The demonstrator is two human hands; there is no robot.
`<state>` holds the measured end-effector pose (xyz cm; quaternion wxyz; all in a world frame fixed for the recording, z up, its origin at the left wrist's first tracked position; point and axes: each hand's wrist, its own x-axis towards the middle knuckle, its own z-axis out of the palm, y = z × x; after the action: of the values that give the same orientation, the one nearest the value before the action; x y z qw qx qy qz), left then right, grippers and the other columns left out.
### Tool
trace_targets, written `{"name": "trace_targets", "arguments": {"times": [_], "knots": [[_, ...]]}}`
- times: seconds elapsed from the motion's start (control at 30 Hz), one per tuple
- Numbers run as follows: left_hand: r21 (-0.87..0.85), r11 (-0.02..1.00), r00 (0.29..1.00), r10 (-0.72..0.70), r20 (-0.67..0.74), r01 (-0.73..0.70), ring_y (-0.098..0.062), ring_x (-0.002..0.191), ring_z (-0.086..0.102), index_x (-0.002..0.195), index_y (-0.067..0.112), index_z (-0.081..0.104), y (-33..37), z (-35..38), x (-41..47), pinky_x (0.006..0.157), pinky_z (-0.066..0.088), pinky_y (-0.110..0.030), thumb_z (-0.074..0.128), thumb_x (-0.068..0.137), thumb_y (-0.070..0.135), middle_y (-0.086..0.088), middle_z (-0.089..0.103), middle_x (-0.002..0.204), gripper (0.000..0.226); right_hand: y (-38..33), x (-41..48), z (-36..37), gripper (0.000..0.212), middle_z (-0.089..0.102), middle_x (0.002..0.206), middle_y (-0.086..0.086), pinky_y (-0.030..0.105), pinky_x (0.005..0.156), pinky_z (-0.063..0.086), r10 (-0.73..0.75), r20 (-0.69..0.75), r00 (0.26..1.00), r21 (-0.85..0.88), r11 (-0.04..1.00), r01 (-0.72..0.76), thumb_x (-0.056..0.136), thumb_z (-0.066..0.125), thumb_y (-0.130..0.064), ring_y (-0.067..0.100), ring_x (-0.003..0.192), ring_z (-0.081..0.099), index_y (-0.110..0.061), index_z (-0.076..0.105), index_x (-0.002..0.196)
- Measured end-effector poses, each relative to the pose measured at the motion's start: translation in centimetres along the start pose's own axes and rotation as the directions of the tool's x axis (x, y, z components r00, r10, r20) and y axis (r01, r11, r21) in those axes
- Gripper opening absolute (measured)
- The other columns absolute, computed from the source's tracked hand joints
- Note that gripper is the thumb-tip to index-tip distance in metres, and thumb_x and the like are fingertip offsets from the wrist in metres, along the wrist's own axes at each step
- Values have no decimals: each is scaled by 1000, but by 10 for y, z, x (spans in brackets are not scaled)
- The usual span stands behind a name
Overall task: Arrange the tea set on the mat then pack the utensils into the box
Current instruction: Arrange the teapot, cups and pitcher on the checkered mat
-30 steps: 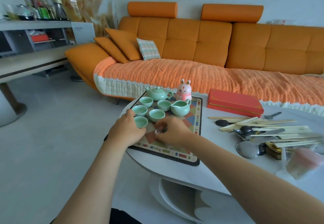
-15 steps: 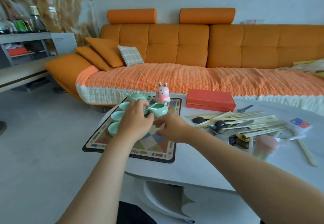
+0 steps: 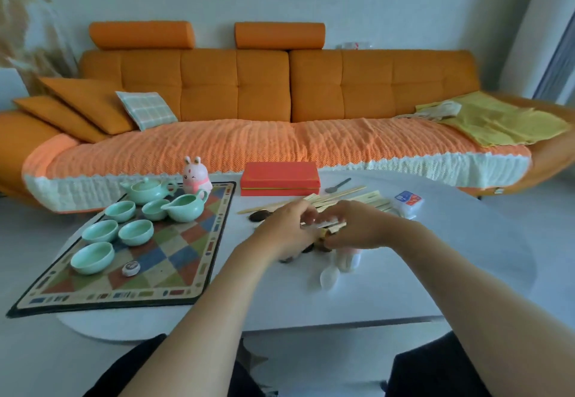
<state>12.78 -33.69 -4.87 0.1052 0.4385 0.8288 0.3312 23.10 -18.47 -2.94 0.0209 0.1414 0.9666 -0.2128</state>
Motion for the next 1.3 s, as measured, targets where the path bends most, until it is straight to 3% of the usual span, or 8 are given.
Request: {"name": "trace_targets", "arguments": {"times": [0.1,0.27,0.4,0.47,0.7,0.87,1.17,1.3], "knots": [[19,1000,999,7,51,-8,-1,86,54,105,37,54,10,14,6,82,50,-33,65,82,39,21,57,100,26,15,-9,-2,61,58,125,-13,35,101,46,10,31,999,-34,999,-9,68,64,-46,10,116,55,-41,57,129],[-28,1000,992,9,123,-6,-4,97,56,111,38,50,15,24,12,86,49,-29,73,75,34,23,54,109,43,29,-19,-7,39,64,107,-9,33,86,55,49,-37,998,78,996,-46,84,59,-32,10,95,63,-33,59,123],[-36,999,990,37,138,-32,2,101,58,117,36,47,15,28,9,74,39,-16,81,72,40,21,56,116,56,27,-19,-12,36,63,93,-14,14,59,45,59,-168,984,147,989,-34,85,58,-32,-1,78,60,-35,54,120],[-134,990,995,55,78,-45,4,95,60,115,34,48,16,27,8,78,47,-21,84,70,40,20,60,109,58,21,-16,-14,45,61,91,-16,10,54,40,44,-217,975,214,977,3,83,63,-28,-3,78,58,-36,51,125],[-247,969,984,-31,-177,-13,4,89,62,113,32,56,-10,-2,2,74,49,-21,79,78,36,17,65,102,42,-13,18,4,64,67,102,-11,27,82,55,10,-325,946,415,900,134,74,80,-40,2,93,65,-29,54,131],[-237,971,968,-76,-238,18,6,86,63,114,29,59,-45,-32,-12,71,45,-16,81,76,30,17,67,98,44,-55,46,29,34,71,93,-12,24,71,54,-32,-315,949,453,873,179,76,77,-38,4,88,67,-30,68,107],[-48,988,966,-152,-208,145,-9,106,57,124,36,58,-117,-89,-55,85,47,-28,71,80,34,13,61,115,46,-132,91,79,43,69,98,-11,21,68,49,-142,-235,961,462,854,239,74,82,-34,9,89,66,-25,64,111],[121,947,907,-241,-345,298,-23,119,53,134,30,53,-156,-114,-69,97,47,-40,60,85,25,0,57,130,50,-162,109,101,46,67,104,-9,24,74,53,-153,-227,962,466,850,245,76,81,-33,9,91,64,-24,61,117]]}}
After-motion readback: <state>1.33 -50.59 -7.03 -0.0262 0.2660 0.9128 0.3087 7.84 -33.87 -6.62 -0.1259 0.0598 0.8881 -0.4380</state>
